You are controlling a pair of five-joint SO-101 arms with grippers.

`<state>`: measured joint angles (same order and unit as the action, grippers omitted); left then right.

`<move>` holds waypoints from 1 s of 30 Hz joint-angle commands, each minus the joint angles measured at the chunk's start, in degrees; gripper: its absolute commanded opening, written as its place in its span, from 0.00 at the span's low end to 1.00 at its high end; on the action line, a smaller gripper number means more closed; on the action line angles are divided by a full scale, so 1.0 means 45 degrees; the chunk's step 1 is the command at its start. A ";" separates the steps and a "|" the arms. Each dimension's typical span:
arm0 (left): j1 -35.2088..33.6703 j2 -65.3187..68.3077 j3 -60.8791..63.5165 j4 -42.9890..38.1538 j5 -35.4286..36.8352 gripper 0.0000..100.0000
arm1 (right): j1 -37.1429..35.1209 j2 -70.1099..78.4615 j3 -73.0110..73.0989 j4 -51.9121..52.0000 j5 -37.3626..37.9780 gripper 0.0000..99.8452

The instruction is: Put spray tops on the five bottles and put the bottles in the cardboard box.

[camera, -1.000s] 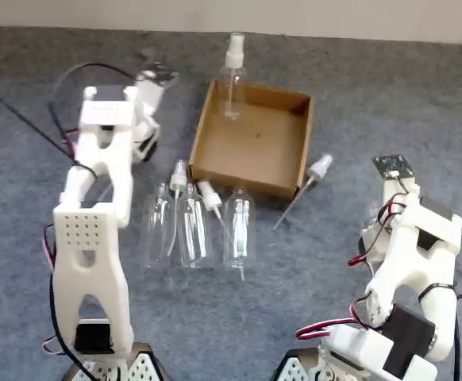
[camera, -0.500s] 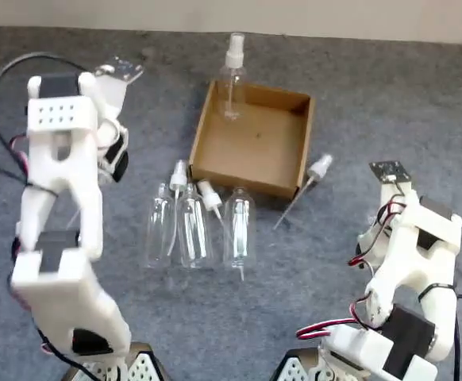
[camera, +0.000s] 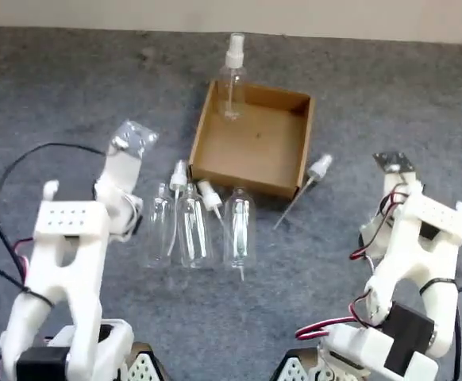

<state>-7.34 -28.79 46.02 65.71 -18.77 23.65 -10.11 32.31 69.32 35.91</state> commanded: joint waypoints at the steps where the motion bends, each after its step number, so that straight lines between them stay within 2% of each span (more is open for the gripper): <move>1: 0.0518 -0.0576 0.1123 -0.1387 0.0391 0.00 | -0.0557 -0.0068 -0.1534 0.0264 -0.0547 0.28; 6: 0.0459 -0.0576 0.1534 -0.1758 0.0391 0.00 | -0.0869 0.0264 -0.1885 0.0264 -0.0606 0.28; 13: 0.0459 -0.0576 0.1670 -0.1797 0.0391 0.00 | -0.0811 0.2745 -0.2803 0.0283 -0.0606 0.28; 21: 0.0459 -0.0557 0.1670 -0.1797 0.0391 0.00 | -0.0869 0.3468 -0.3448 0.0244 -0.0625 0.27; 30: 0.0459 -0.0557 0.1670 -0.1797 0.0391 0.00 | -0.0850 0.3722 -0.3526 0.0186 -0.0625 0.11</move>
<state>-6.29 -29.49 53.76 58.33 -17.63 20.31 8.09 19.82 69.85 33.80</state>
